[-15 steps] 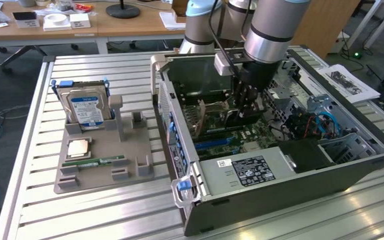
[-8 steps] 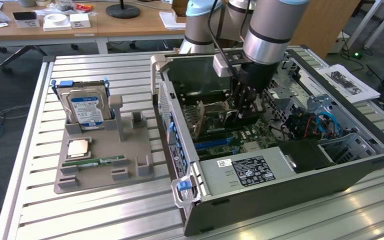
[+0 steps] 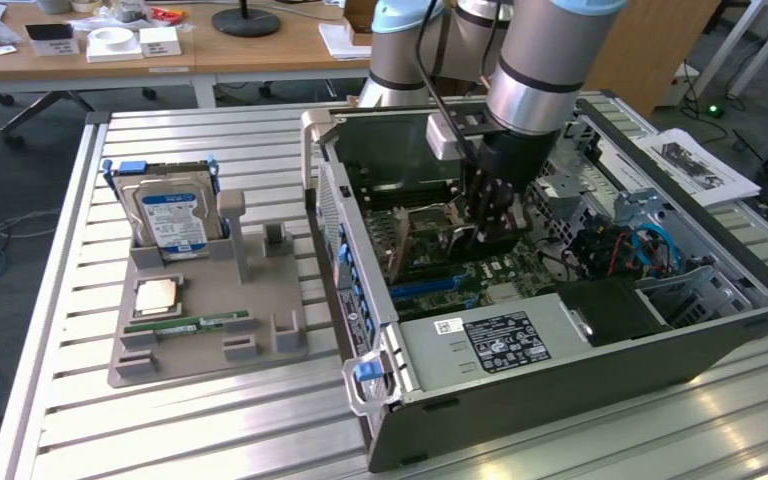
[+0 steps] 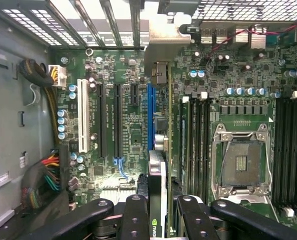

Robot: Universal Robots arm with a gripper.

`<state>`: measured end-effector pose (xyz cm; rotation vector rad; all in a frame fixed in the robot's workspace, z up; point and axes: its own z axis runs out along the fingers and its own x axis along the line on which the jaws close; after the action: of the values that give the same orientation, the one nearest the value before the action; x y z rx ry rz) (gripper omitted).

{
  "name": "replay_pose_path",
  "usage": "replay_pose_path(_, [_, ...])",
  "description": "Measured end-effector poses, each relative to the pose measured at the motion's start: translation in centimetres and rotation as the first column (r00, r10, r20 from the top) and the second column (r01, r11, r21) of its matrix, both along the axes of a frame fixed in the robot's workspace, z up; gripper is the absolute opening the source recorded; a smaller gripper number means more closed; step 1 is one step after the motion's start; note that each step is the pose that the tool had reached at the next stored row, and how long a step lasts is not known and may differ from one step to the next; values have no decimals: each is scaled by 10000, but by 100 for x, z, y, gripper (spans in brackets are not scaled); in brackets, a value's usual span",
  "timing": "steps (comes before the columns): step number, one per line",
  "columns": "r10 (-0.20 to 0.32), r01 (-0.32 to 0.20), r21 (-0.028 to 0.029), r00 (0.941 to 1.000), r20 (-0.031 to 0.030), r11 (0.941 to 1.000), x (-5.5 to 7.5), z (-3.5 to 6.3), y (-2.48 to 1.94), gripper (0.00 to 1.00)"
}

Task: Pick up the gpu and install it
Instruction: 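Insert the gpu into the slot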

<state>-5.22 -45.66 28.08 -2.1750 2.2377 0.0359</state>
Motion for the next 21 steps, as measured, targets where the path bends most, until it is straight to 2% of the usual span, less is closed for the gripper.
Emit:
replay_pose_path(10, [1, -1, 1, 10000, 5, 10000, -63, -5, -1, 27])
replay_pose_path(15, [1, -1, 1, 10000, 7, 10000, -70, -11, -24, 27])
replay_pose_path(21, [2, -2, 4, 10000, 8, 10000, -107, -18, -27, 27])
